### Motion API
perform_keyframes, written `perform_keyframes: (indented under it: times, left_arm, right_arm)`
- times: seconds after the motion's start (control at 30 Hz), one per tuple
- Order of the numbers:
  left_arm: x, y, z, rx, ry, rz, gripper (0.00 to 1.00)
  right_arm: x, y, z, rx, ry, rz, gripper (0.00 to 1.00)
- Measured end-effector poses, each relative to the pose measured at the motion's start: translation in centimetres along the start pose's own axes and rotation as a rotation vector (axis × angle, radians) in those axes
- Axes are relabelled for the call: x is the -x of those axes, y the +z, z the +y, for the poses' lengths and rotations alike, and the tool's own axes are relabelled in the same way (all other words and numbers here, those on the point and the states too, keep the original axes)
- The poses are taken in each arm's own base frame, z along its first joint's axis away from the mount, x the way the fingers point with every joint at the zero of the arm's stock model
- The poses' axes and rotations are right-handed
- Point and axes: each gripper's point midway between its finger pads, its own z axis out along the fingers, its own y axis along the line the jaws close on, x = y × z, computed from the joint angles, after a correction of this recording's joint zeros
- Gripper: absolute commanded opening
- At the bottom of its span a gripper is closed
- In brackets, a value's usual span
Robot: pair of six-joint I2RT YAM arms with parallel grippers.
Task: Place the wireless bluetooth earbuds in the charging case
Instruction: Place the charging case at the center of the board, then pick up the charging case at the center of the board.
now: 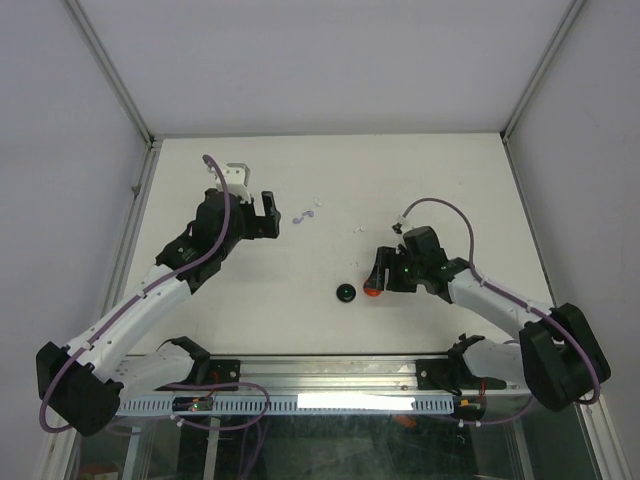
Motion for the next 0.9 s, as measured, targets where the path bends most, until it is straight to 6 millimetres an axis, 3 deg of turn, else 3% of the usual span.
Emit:
perform_keyframes:
  times: [0.07, 0.1, 0.13, 0.2, 0.53, 0.77, 0.9]
  left_arm:
    - [0.2, -0.1, 0.1, 0.002, -0.004, -0.006, 0.99]
    - [0.2, -0.1, 0.1, 0.002, -0.004, -0.008, 0.99]
    - [0.2, -0.1, 0.1, 0.001, -0.005, -0.009, 0.99]
    - [0.2, -0.1, 0.1, -0.001, -0.004, -0.008, 0.99]
    - [-0.2, -0.1, 0.3, 0.0, -0.006, -0.002, 0.99]
    - [-0.1, -0.1, 0.2, -0.013, -0.01, -0.002, 0.99]
    - [-0.1, -0.1, 0.2, -0.014, -0.01, -0.002, 0.99]
  right_arm:
    - [0.5, -0.6, -0.3, -0.027, -0.011, -0.02, 0.74]
    - [0.9, -1.0, -0.5, -0.043, -0.018, -0.037, 0.8]
    - [1.4, -1.5, -0.6, -0.058, -0.026, -0.058, 0.92]
    - [2.5, -2.4, -1.1, -0.093, -0.036, -0.105, 0.99]
    - [7.6, -6.5, -6.4, -0.357, 0.02, -0.309, 0.99]
    - [8.6, -6.6, -7.9, -0.418, 0.026, -0.335, 0.99]
    - [8.7, -5.9, -9.9, -0.503, 0.062, -0.3, 0.88]
